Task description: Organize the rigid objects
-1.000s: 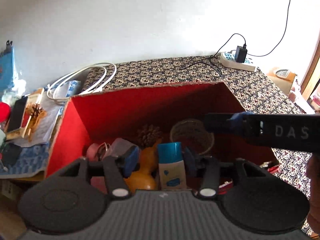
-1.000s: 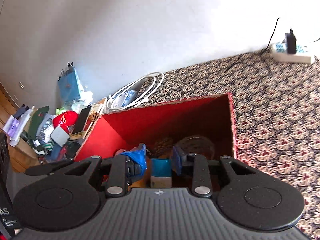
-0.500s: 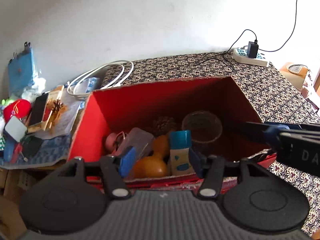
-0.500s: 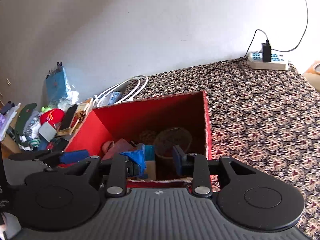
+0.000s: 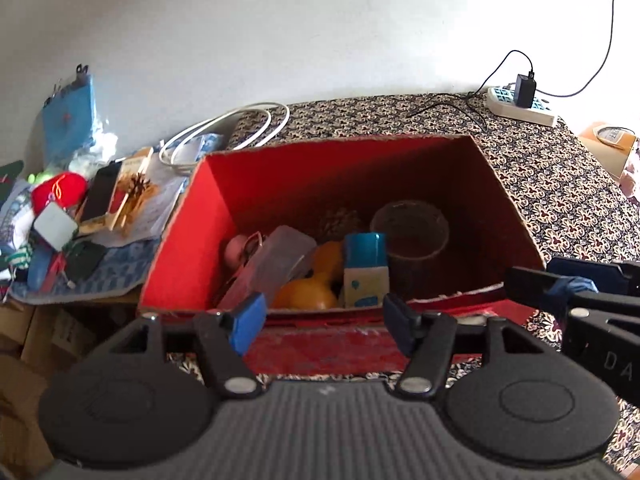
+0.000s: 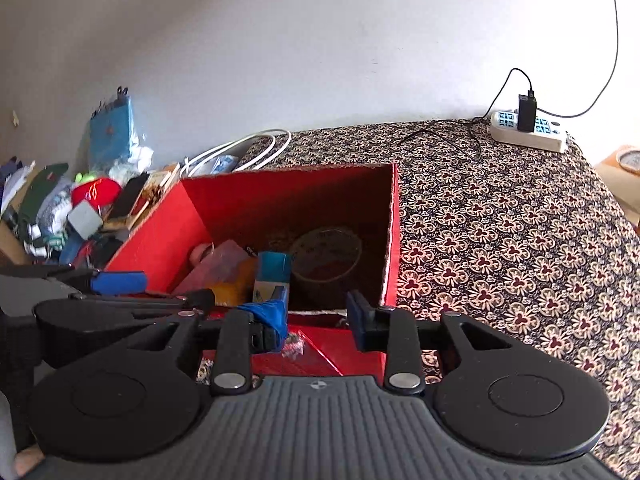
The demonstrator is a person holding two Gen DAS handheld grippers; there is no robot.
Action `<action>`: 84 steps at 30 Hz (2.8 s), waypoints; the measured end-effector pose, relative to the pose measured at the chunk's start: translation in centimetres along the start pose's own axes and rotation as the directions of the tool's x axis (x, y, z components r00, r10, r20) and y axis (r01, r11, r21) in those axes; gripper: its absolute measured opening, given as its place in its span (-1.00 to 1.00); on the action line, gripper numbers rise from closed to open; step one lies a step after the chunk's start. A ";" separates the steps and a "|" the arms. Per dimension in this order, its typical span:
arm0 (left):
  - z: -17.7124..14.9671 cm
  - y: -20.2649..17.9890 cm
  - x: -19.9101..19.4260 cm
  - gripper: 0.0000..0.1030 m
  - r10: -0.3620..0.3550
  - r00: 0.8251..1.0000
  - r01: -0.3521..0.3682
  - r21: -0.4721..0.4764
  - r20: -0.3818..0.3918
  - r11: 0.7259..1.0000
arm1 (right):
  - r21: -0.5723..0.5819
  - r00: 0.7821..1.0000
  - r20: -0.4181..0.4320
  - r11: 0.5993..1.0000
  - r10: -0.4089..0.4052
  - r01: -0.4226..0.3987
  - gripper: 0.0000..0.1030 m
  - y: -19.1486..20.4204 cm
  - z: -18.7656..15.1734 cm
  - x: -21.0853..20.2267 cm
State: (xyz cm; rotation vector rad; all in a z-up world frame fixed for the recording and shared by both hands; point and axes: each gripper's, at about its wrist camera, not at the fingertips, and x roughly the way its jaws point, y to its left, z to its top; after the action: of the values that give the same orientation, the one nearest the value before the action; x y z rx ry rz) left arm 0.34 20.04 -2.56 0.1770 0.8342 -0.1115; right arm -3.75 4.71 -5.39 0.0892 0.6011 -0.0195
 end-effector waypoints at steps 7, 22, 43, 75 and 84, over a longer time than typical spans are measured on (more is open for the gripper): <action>-1.4 -3.4 -0.3 0.30 0.000 0.999 -0.001 -0.016 -0.041 1.000 | -0.025 0.999 -0.036 1.000 -0.016 0.015 -0.67 -2.6 -0.7 -0.8; -1.7 -14.0 1.3 0.31 -0.084 0.989 0.096 0.102 -0.120 0.990 | 0.087 0.973 -0.091 0.972 -0.211 0.219 -0.58 -12.2 -2.7 -2.7; 0.3 -22.3 2.4 0.31 -0.083 0.989 0.109 0.221 -0.122 0.969 | 0.173 0.922 -0.207 0.915 -0.328 0.365 -0.53 -21.2 -3.3 -3.0; 0.5 -11.1 -1.3 0.31 0.007 0.999 -0.008 -0.035 -0.037 0.999 | 0.035 0.965 -0.215 0.987 -0.148 0.159 -0.50 -12.6 -0.4 -0.5; 1.5 -4.4 -1.3 0.31 0.018 1.000 -0.018 -0.021 -0.002 1.000 | 0.053 0.973 -0.178 0.986 -0.149 0.160 -0.49 -6.6 1.1 0.5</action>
State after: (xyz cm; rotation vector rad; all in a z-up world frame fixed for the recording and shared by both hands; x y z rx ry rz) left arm -0.21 15.44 -1.09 0.1650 0.8349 -0.0855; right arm -3.04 -1.96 -5.28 0.1097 0.7812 -0.1849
